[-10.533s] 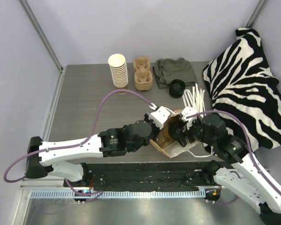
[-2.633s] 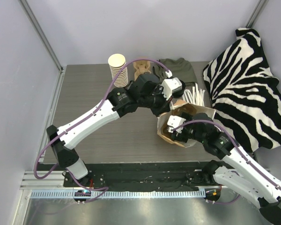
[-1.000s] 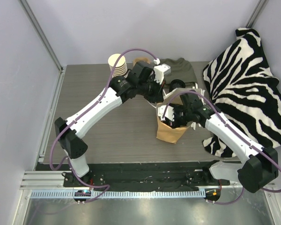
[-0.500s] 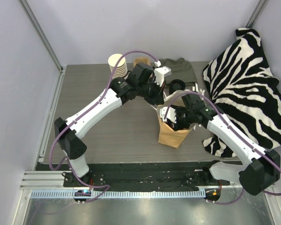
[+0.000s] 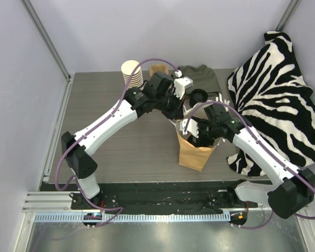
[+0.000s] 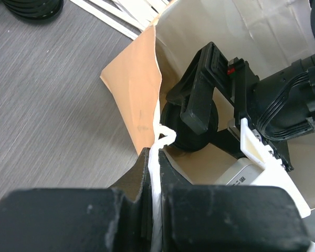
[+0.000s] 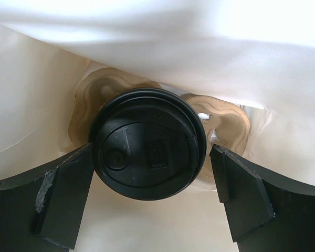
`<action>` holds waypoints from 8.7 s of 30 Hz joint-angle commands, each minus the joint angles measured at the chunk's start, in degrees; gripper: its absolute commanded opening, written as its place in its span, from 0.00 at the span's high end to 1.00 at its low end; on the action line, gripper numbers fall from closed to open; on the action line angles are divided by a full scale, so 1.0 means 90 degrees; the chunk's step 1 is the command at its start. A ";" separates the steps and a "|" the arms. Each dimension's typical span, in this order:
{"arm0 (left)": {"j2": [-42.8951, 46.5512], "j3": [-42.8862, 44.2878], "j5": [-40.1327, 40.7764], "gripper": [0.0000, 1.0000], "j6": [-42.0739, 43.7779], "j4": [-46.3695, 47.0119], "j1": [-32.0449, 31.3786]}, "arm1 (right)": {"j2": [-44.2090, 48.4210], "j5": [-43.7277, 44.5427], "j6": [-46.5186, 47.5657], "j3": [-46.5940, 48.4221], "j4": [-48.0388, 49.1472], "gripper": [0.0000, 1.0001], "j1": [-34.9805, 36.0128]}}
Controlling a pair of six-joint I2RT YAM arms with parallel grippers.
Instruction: Pack the takeout coffee
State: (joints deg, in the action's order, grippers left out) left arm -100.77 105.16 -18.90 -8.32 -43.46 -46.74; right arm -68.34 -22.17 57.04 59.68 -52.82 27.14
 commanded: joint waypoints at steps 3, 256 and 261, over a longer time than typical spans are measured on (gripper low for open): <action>0.0113 -0.0035 0.0107 1.00 0.0221 -0.0230 -0.0002 | 0.0171 -0.0153 -0.0087 0.0254 -0.0245 0.01 -0.0046; 0.1607 -0.1929 0.3457 1.00 0.3395 0.2183 -0.0607 | 0.0288 -0.0026 -0.4209 0.1220 0.3555 0.30 -0.0729; 0.1753 -0.2143 0.3291 1.00 0.3551 0.2251 -0.0607 | 0.0025 -0.0775 -0.3693 0.1532 0.3038 0.26 -0.1354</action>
State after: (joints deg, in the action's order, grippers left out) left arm -88.20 86.13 12.38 21.52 -27.03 -52.01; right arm -66.57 -23.64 19.16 68.99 -22.00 18.63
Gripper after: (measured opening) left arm 0.016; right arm 0.715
